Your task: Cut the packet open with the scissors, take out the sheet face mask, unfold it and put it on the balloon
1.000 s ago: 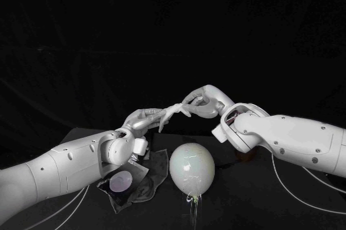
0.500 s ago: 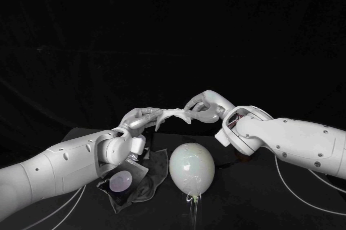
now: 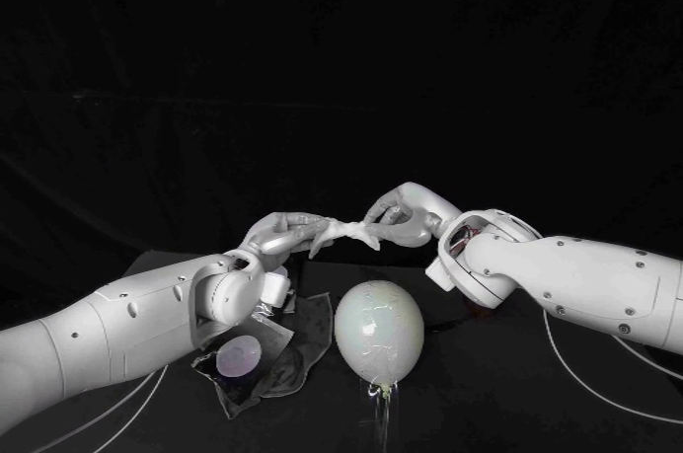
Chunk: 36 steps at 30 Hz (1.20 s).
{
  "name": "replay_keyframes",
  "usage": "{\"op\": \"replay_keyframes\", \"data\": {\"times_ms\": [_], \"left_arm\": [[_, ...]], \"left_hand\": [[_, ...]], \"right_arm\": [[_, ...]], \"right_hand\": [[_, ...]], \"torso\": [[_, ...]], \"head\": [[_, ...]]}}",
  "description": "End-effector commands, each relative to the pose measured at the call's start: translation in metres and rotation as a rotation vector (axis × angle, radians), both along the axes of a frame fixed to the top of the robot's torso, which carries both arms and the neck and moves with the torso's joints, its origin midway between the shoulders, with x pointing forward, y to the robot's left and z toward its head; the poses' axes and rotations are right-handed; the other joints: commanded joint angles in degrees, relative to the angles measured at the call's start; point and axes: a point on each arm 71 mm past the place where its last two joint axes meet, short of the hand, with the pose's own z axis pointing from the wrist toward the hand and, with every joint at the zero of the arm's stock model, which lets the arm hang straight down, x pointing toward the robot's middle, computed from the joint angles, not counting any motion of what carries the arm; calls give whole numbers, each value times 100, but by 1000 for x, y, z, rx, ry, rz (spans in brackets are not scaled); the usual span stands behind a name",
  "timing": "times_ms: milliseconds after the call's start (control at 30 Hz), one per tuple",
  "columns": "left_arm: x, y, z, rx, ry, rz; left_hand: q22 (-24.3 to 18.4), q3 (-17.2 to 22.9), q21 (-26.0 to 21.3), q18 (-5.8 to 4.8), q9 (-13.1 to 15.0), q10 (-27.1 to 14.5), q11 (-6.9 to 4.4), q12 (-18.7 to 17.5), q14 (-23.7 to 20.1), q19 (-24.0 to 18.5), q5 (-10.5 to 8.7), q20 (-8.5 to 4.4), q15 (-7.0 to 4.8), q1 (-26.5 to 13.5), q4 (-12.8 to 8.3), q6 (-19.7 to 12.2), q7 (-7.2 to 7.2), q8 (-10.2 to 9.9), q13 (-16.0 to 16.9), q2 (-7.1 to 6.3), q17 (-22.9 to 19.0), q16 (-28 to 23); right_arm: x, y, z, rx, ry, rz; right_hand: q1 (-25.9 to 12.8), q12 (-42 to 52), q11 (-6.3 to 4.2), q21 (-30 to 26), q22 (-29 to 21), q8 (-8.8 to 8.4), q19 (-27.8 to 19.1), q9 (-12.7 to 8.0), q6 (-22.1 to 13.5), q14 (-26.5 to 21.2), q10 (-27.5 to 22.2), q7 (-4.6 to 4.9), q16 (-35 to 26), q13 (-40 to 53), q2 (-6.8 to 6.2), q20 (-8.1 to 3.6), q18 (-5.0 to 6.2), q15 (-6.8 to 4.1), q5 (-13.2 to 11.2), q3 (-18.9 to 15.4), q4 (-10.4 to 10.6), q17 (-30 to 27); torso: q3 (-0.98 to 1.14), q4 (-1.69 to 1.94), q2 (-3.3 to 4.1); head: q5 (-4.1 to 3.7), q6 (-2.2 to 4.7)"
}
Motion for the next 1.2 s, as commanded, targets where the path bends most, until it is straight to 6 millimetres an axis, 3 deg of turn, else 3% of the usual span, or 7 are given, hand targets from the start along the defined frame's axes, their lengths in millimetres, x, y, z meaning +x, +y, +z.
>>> {"op": "replay_keyframes", "data": {"times_ms": [33, 233, 333, 533, 933, 1100, 1200], "left_arm": [[-1, -4, 2, 43, -19, -30], [-1, -1, 1, 64, -13, -3], [-1, 0, 0, 73, -5, 5], [-2, 0, -2, 106, 13, -5], [3, 1, -6, 190, 8, -4], [6, 8, -4, 198, -24, 48], [7, 10, -2, 181, -48, 59]], "left_hand": [[42, 65, 90, -11, 187, 79, -5, 52, 78, 327, 21, -8, -58, -77, -15, -19, 22, 33, 10, 0, 30, 110], [98, 123, 236, 104, 199, 143, -29, 78, 274, 690, 17, -26, -117, -178, -84, -63, 31, 63, 9, -23, 116, 361], [134, 145, 342, 222, 107, 138, -10, 69, 419, 887, 18, -48, -145, -259, -103, -381, 78, -134, 1, -58, 154, 491], [110, -66, 348, 330, -171, -285, 211, -131, 380, 959, 14, -16, -34, -697, 86, -1181, -80, -655, -22, -437, 104, 429], [-25, -600, 70, 229, -335, -776, 280, -150, 82, 335, 17, -1, 85, -983, 317, -1391, -289, -849, -22, -633, -127, 15], [-49, -756, -12, 207, -414, -1178, 84, -138, -83, 152, 16, 4, 192, -795, 235, -1451, -336, -908, -18, -639, -254, -192], [-100, -741, -191, 56, -384, -1100, 59, -82, -263, -403, 18, 14, 231, -596, 130, -1220, -155, -825, 4, -552, -336, -333]], "right_arm": [[0, -1, 4, 22, -51, -26], [-2, -3, 10, 104, -112, -46], [-4, -4, 12, 155, -119, -49], [-9, -1, 14, 227, -102, -45], [-7, 8, 18, 265, -71, -44], [-3, 8, 17, 247, -54, -57], [-1, 9, 17, 241, -47, -57]], "right_hand": [[-65, -13, -34, 47, 15, 44, -43, 282, 30, 40, 39, -12, -22, 10, -8, 5, 50, -11, 25, 38, -7, -5], [-97, -2, -48, 87, 60, 58, -33, 287, 48, 80, 78, -25, -12, 21, -9, -4, 57, -28, 25, 65, -32, -2], [-101, -1, -50, 92, 66, 60, -33, 288, 51, 84, 82, -27, -12, 22, -9, -5, 57, -31, 25, 70, -36, -2], [-101, -2, -51, 95, 70, 60, -34, 288, 51, 84, 83, -28, -13, 22, -8, -6, 57, -32, 26, 74, -40, -3], [-105, -4, -54, 111, 92, 61, -38, 288, 53, 90, 87, -30, -17, 24, -1, -11, 58, -35, 25, 98, -57, -5], [-109, -6, -54, 122, 107, 61, -41, 287, 53, 92, 89, -29, -19, 25, -2, -13, 57, -36, 26, 109, -69, -6], [-109, -6, -54, 122, 107, 61, -41, 287, 53, 92, 89, -29, -19, 25, -2, -13, 57, -36, 26, 109, -69, -6]], "torso": [[1, -2, 2], [4, 5, 0], [4, 9, -2], [-2, -2, -11], [-1, 6, -3], [0, 5, 1], [-2, 0, 6]], "head": [[-4, 2], [-12, 10], [-10, 18], [-12, 26], [-37, 71], [-46, 76], [-45, 72]]}}
